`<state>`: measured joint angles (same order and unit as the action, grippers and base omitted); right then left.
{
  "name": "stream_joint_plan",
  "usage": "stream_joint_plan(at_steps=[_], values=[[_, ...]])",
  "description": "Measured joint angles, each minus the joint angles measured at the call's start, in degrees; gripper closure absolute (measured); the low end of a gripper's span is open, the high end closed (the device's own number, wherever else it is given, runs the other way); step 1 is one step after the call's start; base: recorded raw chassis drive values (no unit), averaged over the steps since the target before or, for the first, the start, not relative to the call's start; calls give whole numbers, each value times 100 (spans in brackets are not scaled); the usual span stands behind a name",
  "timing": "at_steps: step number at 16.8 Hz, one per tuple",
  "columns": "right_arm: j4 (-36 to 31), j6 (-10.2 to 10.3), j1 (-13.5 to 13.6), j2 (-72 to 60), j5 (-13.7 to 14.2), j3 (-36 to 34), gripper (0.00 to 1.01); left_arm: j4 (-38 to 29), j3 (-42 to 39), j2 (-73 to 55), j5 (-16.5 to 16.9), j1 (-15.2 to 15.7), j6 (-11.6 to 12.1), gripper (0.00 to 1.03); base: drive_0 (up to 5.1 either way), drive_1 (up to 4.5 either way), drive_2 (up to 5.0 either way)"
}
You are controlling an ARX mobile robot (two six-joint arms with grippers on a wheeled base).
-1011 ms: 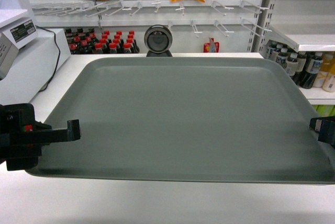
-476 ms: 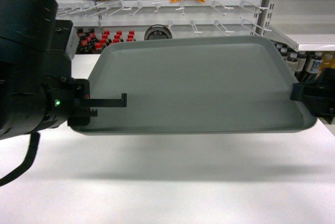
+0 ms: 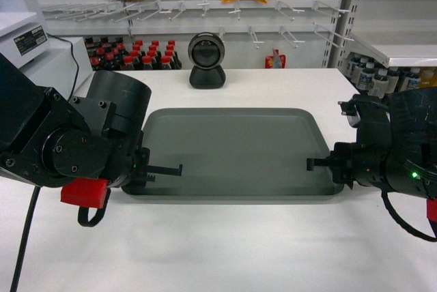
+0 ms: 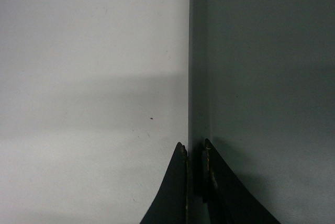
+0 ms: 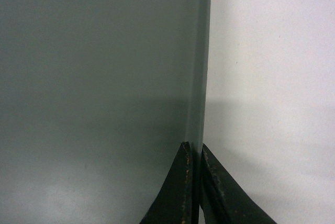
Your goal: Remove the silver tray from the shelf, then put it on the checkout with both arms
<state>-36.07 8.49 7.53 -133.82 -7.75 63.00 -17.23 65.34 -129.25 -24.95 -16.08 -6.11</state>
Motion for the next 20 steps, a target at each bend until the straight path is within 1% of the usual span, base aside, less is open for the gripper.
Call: stream_joint_plan(at_steps=[1, 2, 3, 4, 5, 6, 7, 8, 9, 10, 11, 12, 13, 14, 15, 16, 18, 20], values=[[-133, -127, -7, -26, 28, -4, 88, -44, -11, 0, -68, -7, -42, 91, 0, 0, 0], [-260, -160, -11, -28, 42, -70, 80, -144, -81, 0, -177, -9, -109, 83, 0, 0, 0], [-422, -170, -55, 15, 63, -205, 69, -234, -225, 118, -168, 39, -173, 72, 0, 0, 0], [-549, -162, -125, 181, 44, -415, 60, -286, -439, 354, -85, 76, -306, 63, 0, 0, 0], [-514, -164, -249, 584, -109, -686, 49, -286, -697, 800, 57, 160, -483, 52, 0, 0, 0], [-564, -101, -404, 1307, -411, -955, 35, -549, -990, 1690, 70, 216, -520, 38, 0, 0, 0], [-2184, -273, -417, 1412, 299, -1141, 41, -988, -1128, 2404, 7, 210, -251, 31, 0, 0, 0], [-3294, -540, -409, 1692, 955, -1812, 56, -2889, -1681, 3102, 885, 291, 107, 45, 0, 0, 0], [-3694, -671, -420, 1910, 1071, -2658, 71, -3926, -2483, 3477, 1346, 437, 350, 60, 0, 0, 0], [-3694, -719, -437, 2358, 1075, -3259, 87, -4293, -3355, 3528, 1491, 638, 466, 76, 0, 0, 0], [-3746, -754, -463, 2785, 1071, -3569, 98, -4347, -3768, 3668, 1543, 761, 490, 87, 0, 0, 0], [-3790, -780, -468, 3115, 1056, -3799, 98, -4428, -4022, 3950, 1624, 811, 505, 96, 0, 0, 0], [-3797, -798, -584, 3447, 828, -4105, 98, -4533, -4240, 4389, 1720, 855, 511, 102, 0, 0, 0], [-3766, -804, -715, 3698, 791, -4402, 98, -4575, -4450, 4752, 1801, 903, 511, 102, 0, 0, 0], [-3742, -807, -776, 3965, 809, -4675, 98, -4542, -4704, 4957, 1860, 979, 511, 102, 0, 0, 0], [-3731, -811, -789, 4317, 798, -4916, 98, -4850, -5069, 4916, 1910, 1047, 511, 102, 0, 0, 0], [-3670, -811, -782, 4972, 782, -5237, 98, -4599, -5508, 5294, 2015, 1143, 511, 102, 0, 0, 0], [-3322, -811, -780, 5571, 780, -5556, 98, -4417, -5692, 5963, 2085, 1233, 511, 102, 0, 0, 0]])
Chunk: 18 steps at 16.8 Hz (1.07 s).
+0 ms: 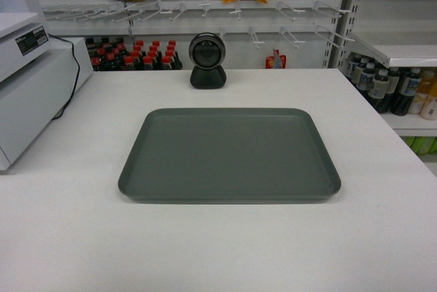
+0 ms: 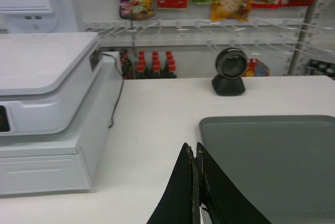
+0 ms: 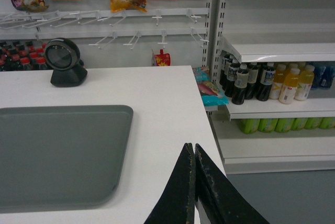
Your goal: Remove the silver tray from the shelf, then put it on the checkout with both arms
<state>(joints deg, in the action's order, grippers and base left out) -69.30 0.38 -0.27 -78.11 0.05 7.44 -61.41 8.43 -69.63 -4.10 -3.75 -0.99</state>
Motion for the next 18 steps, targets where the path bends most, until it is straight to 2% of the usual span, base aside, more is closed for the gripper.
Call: stream_joint_plan(at_steps=[1, 2, 3, 11, 18], values=[[229, 0, 0, 350, 0, -149, 98, 223, -162, 315, 365, 267, 4, 102, 0, 0, 0], [831, 0, 0, 826, 2, -168, 98, 439, -293, 544, 382, 363, 2, 102, 0, 0, 0], [1152, 0, 0, 1322, -2, -208, 98, 619, -396, 833, 369, 396, 2, 102, 0, 0, 0], [3126, 0, 26, 3838, -4, -671, 98, 2527, -782, 3217, 396, 385, 2, 102, 0, 0, 0], [4548, 0, 26, 5427, -4, -673, 98, 3912, -785, 4725, 393, 385, 2, 102, 0, 0, 0]])
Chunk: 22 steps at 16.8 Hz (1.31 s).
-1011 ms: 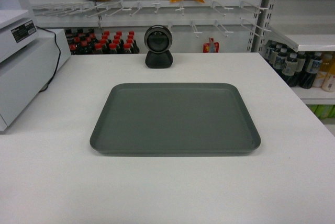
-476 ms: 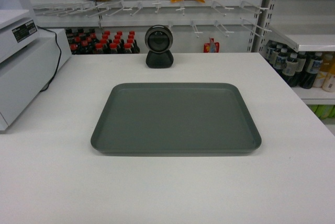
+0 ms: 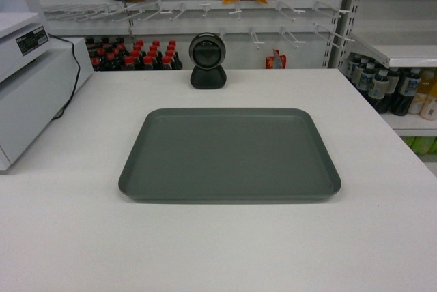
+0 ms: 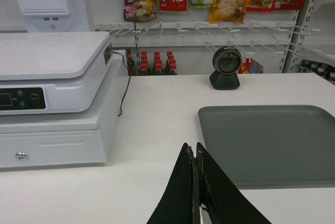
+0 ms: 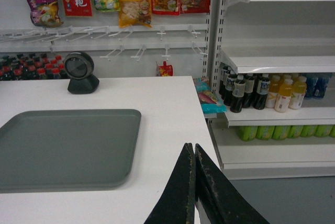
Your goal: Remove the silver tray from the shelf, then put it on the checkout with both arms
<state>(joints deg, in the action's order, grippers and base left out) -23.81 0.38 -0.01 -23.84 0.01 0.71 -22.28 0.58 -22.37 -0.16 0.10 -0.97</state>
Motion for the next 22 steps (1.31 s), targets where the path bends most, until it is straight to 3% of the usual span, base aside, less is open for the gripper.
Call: stream_joint_plan(at_steps=[10, 11, 12, 13, 19, 20, 22], values=[[1281, 0, 0, 1290, 0, 0, 98, 1204, 0, 1207, 2, 0, 0, 102, 0, 0, 0], [1373, 0, 0, 1381, 0, 0, 98, 1416, 2, 1357, 2, 0, 0, 102, 0, 0, 0], [1829, -2, 0, 1676, 2, 7, 98, 2275, 2, 1974, 22, 0, 0, 102, 0, 0, 0], [2441, -2, 0, 2208, 0, 2, 98, 2155, 4, 2184, 20, 0, 0, 102, 0, 0, 0], [2400, -2, 0, 2361, -2, 2, 98, 2253, 2, 2179, 15, 0, 0, 102, 0, 0, 0], [2402, -4, 0, 2361, -2, 2, 96, 2253, 2, 2179, 15, 0, 0, 102, 0, 0, 0], [2400, -4, 0, 2361, -2, 2, 52, 2253, 2, 2179, 15, 0, 0, 60, 0, 0, 0]])
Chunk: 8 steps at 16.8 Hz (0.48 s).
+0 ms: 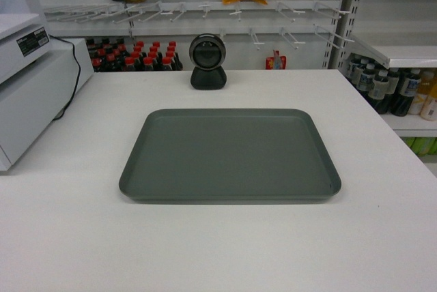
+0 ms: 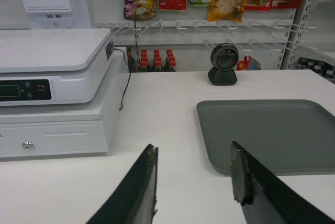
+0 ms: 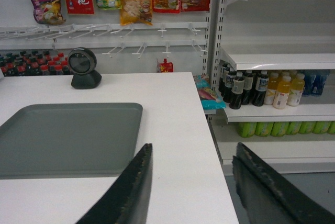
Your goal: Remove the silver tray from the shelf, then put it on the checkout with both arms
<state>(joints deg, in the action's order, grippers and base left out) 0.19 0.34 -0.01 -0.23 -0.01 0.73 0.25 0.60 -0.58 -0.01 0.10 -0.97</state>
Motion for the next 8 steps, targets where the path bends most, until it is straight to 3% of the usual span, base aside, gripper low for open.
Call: stream_joint_plan(at_steps=[3, 5, 8], values=[[2, 0, 0, 0, 0, 0, 17, 0, 0, 0, 0, 0, 0, 25, 0, 0, 0], [0, 2, 0, 0, 2, 0, 1, -2, 0, 0, 0, 0, 0, 7, 0, 0, 0], [2, 0, 0, 0, 0, 0, 3, 0, 0, 0, 0, 0, 2, 5, 0, 0, 0]])
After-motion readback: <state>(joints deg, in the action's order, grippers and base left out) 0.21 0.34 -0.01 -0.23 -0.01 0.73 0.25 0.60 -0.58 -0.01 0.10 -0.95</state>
